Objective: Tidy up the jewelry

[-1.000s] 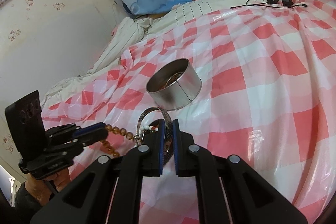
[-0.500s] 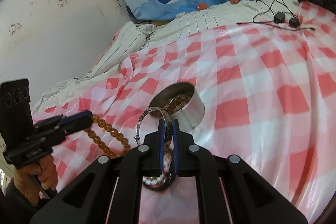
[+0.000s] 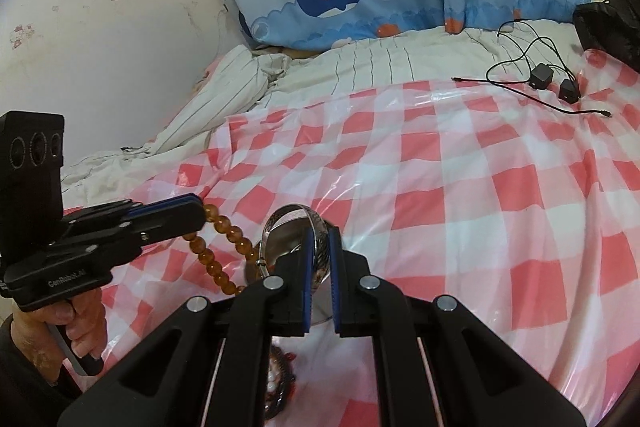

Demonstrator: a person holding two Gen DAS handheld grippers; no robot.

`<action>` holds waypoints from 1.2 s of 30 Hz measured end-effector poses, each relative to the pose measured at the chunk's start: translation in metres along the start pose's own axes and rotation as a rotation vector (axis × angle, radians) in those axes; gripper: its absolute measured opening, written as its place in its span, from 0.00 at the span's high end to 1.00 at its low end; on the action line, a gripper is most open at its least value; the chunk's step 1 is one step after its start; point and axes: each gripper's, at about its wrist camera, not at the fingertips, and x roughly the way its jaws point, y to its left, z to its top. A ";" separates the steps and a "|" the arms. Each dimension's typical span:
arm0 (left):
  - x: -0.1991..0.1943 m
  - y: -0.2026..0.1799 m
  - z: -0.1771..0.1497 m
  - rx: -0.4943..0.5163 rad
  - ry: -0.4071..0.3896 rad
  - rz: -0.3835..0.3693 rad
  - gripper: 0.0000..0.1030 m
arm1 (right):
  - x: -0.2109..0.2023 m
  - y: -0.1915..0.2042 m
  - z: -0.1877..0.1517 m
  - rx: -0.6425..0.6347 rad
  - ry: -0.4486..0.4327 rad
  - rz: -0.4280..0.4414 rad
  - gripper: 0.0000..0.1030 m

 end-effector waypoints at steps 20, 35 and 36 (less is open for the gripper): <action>-0.024 0.014 -0.081 -0.054 0.108 0.253 0.47 | 0.010 0.023 -0.019 -0.057 0.046 -0.068 0.67; -0.060 -0.028 -0.171 -0.160 0.058 0.441 0.08 | -0.042 0.014 -0.138 0.045 0.117 -0.282 0.35; -0.059 -0.025 -0.172 -0.176 0.065 0.450 0.08 | -0.043 0.015 -0.139 0.042 0.116 -0.290 0.31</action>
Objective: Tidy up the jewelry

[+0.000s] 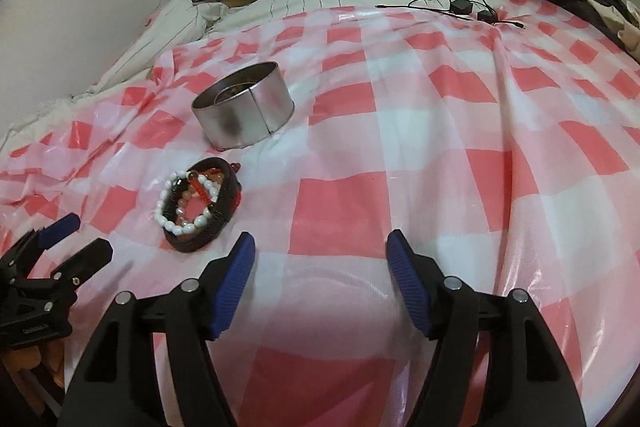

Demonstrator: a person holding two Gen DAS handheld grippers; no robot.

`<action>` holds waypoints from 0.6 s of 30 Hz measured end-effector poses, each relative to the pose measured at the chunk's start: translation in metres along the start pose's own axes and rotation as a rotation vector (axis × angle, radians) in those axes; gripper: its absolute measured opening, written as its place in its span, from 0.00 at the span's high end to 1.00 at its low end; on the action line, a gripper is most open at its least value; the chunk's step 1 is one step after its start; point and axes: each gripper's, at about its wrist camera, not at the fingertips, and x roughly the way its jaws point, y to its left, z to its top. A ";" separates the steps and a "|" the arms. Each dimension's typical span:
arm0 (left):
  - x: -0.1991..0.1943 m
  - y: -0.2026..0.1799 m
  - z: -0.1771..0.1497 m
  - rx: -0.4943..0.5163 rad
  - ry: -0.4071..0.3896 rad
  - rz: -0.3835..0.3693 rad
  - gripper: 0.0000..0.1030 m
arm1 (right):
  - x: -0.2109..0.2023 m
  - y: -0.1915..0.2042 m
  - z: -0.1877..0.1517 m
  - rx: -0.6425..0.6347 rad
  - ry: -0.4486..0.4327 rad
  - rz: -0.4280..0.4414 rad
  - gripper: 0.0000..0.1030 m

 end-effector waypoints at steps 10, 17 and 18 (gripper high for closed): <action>0.010 -0.001 -0.002 0.000 0.036 0.056 0.07 | 0.005 0.012 -0.005 -0.064 0.040 -0.042 0.09; 0.013 -0.003 -0.001 0.003 0.064 0.063 0.07 | 0.008 0.014 -0.005 -0.069 0.048 -0.042 0.07; 0.014 -0.003 -0.001 0.007 0.068 0.067 0.07 | 0.008 0.014 -0.005 -0.066 0.050 -0.038 0.07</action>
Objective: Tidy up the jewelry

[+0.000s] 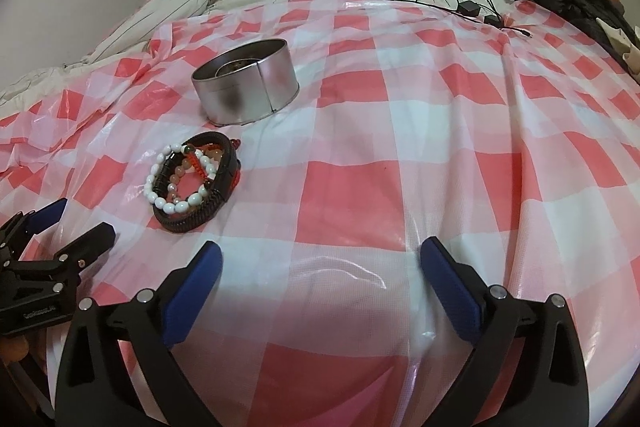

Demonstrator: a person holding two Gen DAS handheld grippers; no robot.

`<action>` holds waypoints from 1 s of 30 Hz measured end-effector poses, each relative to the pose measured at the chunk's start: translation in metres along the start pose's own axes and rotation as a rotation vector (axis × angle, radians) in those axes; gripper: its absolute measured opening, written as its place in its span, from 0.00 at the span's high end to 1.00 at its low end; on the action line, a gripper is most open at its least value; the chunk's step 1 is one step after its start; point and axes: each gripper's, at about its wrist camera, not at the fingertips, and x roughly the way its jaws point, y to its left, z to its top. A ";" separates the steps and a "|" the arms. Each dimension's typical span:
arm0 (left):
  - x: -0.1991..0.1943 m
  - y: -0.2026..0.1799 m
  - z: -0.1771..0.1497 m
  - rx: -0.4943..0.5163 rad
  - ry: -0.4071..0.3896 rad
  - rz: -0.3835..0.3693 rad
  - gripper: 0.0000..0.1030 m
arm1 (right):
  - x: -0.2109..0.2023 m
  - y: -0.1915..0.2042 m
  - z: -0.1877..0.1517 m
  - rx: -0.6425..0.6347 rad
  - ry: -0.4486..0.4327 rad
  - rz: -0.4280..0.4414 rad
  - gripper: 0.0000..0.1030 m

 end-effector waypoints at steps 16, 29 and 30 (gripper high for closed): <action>0.004 0.000 0.001 -0.005 0.004 0.000 0.07 | 0.002 0.006 0.000 -0.028 0.010 -0.033 0.07; 0.004 0.001 0.001 -0.006 0.005 0.002 0.07 | 0.002 0.005 0.000 -0.029 0.008 -0.034 0.07; 0.004 0.001 0.001 -0.007 0.005 0.003 0.07 | 0.002 0.005 0.000 -0.030 0.008 -0.034 0.07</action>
